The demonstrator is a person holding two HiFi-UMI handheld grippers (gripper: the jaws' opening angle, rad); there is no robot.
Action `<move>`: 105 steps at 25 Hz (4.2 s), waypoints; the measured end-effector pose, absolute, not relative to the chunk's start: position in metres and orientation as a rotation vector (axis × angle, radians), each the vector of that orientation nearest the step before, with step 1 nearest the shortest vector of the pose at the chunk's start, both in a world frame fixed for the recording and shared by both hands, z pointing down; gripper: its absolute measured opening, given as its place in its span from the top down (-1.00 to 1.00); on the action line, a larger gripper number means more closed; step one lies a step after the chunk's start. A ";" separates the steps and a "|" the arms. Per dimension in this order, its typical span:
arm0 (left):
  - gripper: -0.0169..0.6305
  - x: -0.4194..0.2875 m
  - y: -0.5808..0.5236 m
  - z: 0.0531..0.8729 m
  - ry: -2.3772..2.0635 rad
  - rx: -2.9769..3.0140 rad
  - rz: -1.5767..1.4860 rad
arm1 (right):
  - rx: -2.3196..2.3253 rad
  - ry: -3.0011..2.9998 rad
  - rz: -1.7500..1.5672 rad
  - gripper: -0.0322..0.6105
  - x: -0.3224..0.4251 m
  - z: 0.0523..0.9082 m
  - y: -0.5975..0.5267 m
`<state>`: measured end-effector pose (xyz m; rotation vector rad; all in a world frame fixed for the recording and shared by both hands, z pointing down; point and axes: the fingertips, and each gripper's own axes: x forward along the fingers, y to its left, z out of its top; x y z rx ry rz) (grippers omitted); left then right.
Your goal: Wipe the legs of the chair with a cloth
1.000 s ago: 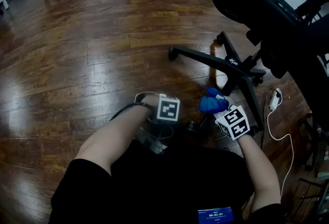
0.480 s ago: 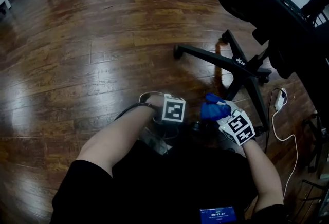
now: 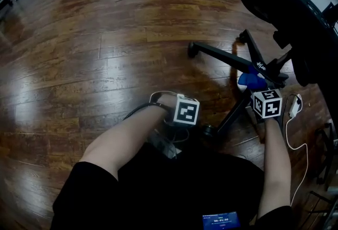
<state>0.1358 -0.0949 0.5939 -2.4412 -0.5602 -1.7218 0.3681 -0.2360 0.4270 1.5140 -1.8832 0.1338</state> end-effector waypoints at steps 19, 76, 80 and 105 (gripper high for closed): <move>-0.09 0.136 -0.092 0.596 -0.537 -2.403 -1.777 | 0.766 -2.010 0.111 0.60 0.205 0.498 -0.082; -0.03 0.136 -0.096 0.595 -0.500 -2.409 -1.787 | 1.070 -1.952 0.085 0.61 0.260 0.476 -0.139; -0.03 0.139 -0.094 0.597 -0.499 -2.407 -1.799 | 0.892 -2.044 0.153 0.61 0.207 0.493 -0.083; -0.03 0.137 -0.095 0.595 -0.513 -2.430 -1.771 | 1.370 -1.987 0.228 0.62 0.331 0.443 -0.203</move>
